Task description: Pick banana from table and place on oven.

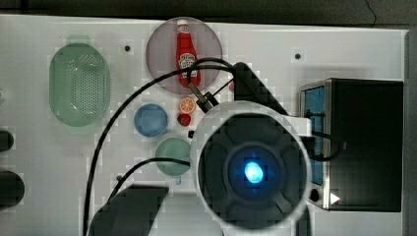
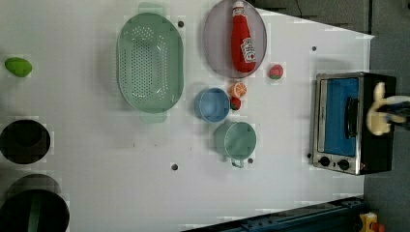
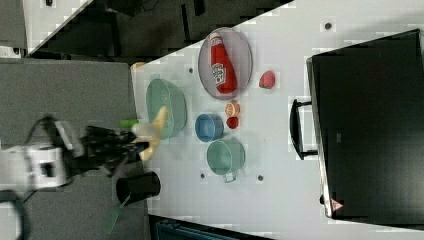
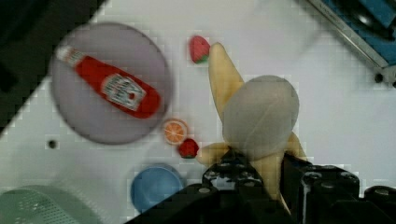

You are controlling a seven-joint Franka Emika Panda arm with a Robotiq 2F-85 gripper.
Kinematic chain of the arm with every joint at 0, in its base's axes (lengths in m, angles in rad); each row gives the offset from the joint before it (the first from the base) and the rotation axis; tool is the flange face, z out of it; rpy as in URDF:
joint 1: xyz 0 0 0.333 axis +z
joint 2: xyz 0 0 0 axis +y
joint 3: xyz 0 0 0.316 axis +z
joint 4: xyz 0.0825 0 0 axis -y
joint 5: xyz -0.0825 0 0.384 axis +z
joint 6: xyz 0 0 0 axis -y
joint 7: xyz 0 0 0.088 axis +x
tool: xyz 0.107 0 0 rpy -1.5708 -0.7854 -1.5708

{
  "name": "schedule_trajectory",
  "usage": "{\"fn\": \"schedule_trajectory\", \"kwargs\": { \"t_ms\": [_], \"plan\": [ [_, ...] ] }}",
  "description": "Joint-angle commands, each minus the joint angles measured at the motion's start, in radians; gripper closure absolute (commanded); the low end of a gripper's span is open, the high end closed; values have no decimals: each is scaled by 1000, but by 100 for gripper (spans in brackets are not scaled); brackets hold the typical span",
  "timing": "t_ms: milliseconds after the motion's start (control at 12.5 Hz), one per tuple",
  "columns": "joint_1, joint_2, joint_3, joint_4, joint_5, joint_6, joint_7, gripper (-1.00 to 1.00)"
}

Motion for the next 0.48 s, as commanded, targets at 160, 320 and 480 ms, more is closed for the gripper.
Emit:
{"fn": "schedule_trajectory", "kwargs": {
  "t_ms": [160,320,480],
  "plan": [
    [-25,84,-133,33,18,-57,0,62],
    [-32,119,-232,43,17,-55,-110,62],
    [-37,168,-346,51,17,-41,-256,62]
  ]
}}
